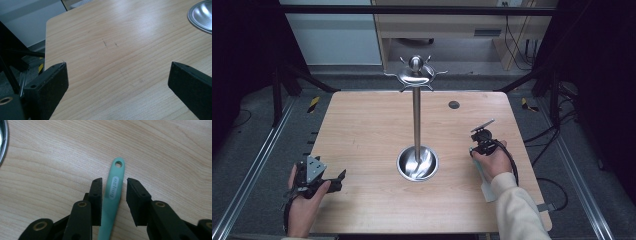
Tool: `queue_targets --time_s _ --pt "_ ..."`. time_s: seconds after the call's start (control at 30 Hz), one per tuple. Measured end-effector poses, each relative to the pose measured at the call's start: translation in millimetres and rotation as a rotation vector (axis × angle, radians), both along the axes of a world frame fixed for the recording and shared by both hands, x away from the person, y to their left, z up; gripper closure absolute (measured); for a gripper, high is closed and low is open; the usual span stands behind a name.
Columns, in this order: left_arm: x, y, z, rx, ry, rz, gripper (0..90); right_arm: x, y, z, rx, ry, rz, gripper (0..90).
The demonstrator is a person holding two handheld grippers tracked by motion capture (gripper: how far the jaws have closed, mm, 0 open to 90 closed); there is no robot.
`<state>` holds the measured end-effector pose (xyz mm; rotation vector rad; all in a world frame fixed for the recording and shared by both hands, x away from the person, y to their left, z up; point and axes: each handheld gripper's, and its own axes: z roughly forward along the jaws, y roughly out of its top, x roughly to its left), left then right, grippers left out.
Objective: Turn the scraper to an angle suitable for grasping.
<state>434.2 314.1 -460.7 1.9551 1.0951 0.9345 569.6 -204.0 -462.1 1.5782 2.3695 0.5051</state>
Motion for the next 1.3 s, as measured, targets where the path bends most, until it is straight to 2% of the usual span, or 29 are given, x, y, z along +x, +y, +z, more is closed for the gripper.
queue_targets --time_s 0.13,0.47,0.57,0.8,0.9,0.97,1.0,1.07,1.1,1.13,1.3 --pt "0.1 -0.6 0.4 -0.002 -0.005 0.0 2.7 3.0 2.1 -2.3 0.004 0.016 -0.004 64.6" --pt "0.0 -1.3 0.1 -0.003 -0.004 -0.003 2.8 8.6 6.6 -8.9 -0.014 0.035 -0.019 67.3" --pt "0.0 -1.8 0.1 -0.002 -0.003 -0.004 2.8 9.6 6.6 -8.9 -0.012 0.032 -0.021 70.7" --pt "-1.3 0.0 0.1 0.0 -0.003 -0.004 2.8 8.3 3.8 -9.3 0.028 0.033 -0.051 74.1" --pt "-2.3 1.0 0.3 -0.006 -0.001 -0.001 2.8 2.4 4.3 -4.7 0.034 -0.001 -0.044 74.5" --pt "-2.4 1.3 0.1 -0.009 -0.001 0.0 2.8 -8.3 4.6 4.5 0.063 -0.045 -0.033 74.6" --pt "-2.3 1.4 0.0 -0.01 0.001 0.0 2.8 -8.3 4.6 4.5 0.063 -0.045 -0.033 74.6" --pt "-1.8 1.4 0.1 -0.012 0.001 0.001 2.8 -16.9 3.9 14.9 0.087 -0.083 -0.025 74.6" --pt "-1.4 1.4 0.0 -0.013 0.002 0.002 2.8 -24.0 2.1 26.0 0.11 -0.122 -0.01 74.6" --pt "-1.1 1.2 -0.1 -0.013 0.002 0.003 2.8 -24.0 2.1 26.0 0.11 -0.122 -0.01 74.6" --pt "-0.9 0.4 -0.7 -0.016 0.006 0.006 2.8 -38.8 -0.7 52.9 0.152 -0.196 0.03 74.7"
